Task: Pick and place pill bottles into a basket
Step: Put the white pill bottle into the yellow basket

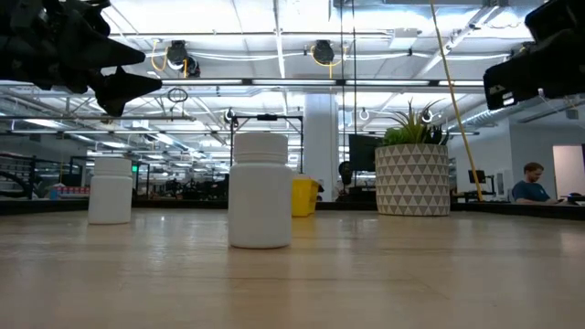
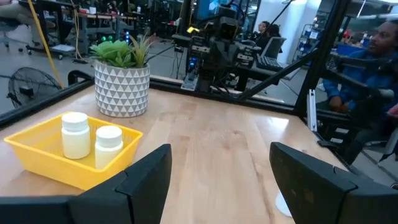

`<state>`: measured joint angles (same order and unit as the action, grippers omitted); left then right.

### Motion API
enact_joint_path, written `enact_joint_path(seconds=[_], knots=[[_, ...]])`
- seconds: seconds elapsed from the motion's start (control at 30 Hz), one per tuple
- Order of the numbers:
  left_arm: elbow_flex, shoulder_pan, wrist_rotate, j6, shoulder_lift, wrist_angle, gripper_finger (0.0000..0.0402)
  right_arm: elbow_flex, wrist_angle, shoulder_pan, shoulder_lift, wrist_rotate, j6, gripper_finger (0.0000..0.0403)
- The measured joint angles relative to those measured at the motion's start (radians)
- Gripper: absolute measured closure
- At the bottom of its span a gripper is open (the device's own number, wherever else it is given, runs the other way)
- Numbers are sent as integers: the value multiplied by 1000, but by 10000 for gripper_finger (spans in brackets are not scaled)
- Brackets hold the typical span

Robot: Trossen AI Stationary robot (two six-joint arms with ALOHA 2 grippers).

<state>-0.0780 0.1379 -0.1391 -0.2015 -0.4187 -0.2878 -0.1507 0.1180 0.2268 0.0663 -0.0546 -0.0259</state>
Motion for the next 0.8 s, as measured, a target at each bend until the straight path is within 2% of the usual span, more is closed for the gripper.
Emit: enact_joint_path(seconds=[0.13,0.27,0.4,0.5,0.6,0.73,0.8], knots=[[0,0,15,-70,0,-61,128,18,-6,0,-3,-25,-124,396],[0,0,-23,-152,0,-133,128,42,-23,0,-3,-21,-145,392],[0,0,-117,-396,0,-235,128,82,-78,0,-3,-21,-145,391],[0,0,-127,-549,1,-338,128,117,-145,0,-1,-17,-146,392],[0,0,-35,-665,1,-391,128,132,-191,-1,-1,-24,-145,390],[-7,-1,42,-602,-6,-417,128,132,-201,-1,-1,-24,-145,391],[-17,0,115,-574,-8,-399,128,133,-202,-1,0,-24,-145,392]])
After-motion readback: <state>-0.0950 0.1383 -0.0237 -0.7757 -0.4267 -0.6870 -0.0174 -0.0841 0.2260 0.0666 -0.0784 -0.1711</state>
